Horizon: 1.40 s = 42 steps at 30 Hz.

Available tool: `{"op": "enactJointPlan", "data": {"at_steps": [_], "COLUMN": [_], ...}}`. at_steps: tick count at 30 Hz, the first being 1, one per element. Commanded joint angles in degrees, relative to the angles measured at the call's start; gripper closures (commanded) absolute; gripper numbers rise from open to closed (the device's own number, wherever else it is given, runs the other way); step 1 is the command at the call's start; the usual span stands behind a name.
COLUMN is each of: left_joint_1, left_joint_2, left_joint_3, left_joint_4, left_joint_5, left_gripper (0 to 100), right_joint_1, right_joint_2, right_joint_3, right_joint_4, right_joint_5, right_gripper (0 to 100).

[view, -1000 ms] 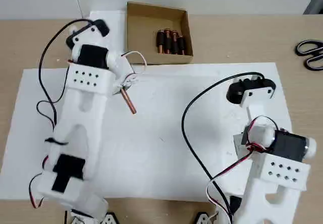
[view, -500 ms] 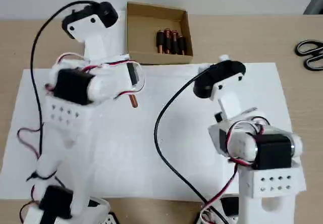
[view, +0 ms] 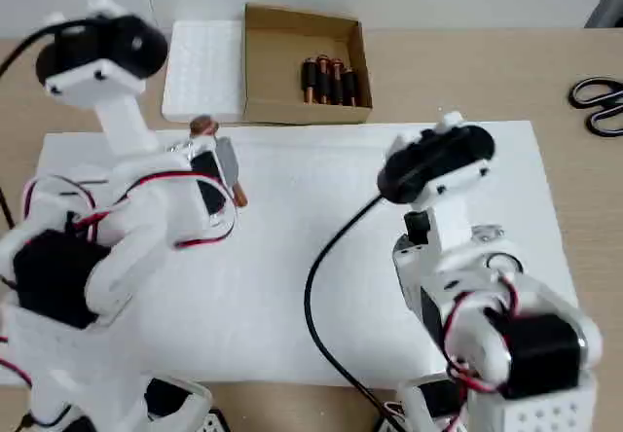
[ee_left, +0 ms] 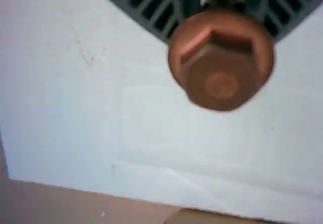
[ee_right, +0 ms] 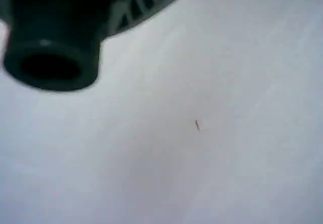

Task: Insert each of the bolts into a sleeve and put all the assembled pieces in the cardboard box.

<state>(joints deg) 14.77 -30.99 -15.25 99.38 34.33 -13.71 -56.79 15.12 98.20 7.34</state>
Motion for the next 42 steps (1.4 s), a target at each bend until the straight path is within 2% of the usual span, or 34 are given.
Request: {"op": "enactJointPlan", "data": {"at_steps": [1, 5, 8, 12, 17, 21, 28, 35, 38, 42], "left_joint_1": [0.26, 0.35, 0.35, 0.26, 0.18, 0.26, 0.26, 0.44, 1.58, 6.95], "left_joint_2": [-5.8, -12.31, -17.85, -27.25, -41.58, -50.46, -56.44, -56.7, -56.7, -56.7], "left_joint_3": [5.58, 14.99, 22.55, 35.12, 51.3, 60.18, 63.96, 64.57, 64.57, 64.57], "left_joint_4": [0.18, -2.2, -5.19, -13.27, -28.84, -34.73, -35.08, -37.98, -40.26, -41.93], "left_joint_5": [0.26, 0.0, -3.16, -6.24, -6.77, -6.77, -6.42, -1.14, -0.26, 0.53], "left_gripper": [99, 99, 99, 99, 99, 99, 99, 99, 99, 99], "right_joint_1": [0.22, -0.04, 0.13, -0.84, -7.34, -13.32, -15.34, -15.52, -18.77, -25.1], "right_joint_2": [-2.07, -4.35, -7.6, -14.02, -23.43, -30.73, -39.25, -46.64, -47.25, -46.9], "right_joint_3": [1.32, 8.09, 13.63, 21.45, 32.18, 38.15, 47.47, 57.23, 58.81, 60.13], "right_joint_4": [0.13, -1.36, -6.9, -15.78, -24.75, -29.49, -35.38, -42.68, -43.91, -46.11], "right_joint_5": [-0.7, -0.7, -0.7, -0.79, -2.11, -5.98, -6.59, -6.59, -6.51, -6.51], "right_gripper": [99.4, 99.4, 99.4, 99.4, 99.5, 99.5, 99.5, 99.5, 99.5, 99.5]}}
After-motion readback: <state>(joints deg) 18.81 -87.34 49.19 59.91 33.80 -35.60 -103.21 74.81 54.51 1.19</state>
